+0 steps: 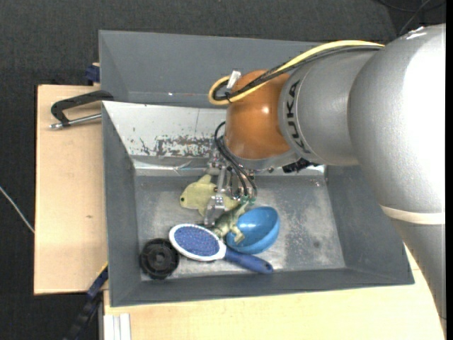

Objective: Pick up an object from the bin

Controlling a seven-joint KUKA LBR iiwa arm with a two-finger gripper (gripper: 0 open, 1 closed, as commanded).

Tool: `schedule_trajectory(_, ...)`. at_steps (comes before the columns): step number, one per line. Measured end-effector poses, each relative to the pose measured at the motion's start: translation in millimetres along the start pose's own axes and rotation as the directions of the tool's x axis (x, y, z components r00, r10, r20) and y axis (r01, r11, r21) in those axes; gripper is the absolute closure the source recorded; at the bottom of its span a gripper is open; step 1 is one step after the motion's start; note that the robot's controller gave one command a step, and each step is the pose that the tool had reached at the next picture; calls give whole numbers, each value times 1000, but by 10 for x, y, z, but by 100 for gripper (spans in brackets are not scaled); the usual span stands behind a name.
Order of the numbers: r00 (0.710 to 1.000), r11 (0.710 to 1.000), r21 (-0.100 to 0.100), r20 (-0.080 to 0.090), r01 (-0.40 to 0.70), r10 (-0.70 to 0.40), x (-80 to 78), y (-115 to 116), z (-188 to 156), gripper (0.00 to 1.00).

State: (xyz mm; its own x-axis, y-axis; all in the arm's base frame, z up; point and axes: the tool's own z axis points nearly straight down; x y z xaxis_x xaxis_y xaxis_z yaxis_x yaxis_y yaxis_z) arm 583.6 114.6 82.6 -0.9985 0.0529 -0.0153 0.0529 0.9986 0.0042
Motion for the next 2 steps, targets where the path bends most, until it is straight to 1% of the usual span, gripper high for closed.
schedule_trajectory(1,997,997,3,-1,-81,81,65,44,76,0)
schedule_trajectory(2,997,997,3,-7,-80,80,45,48,61,0)
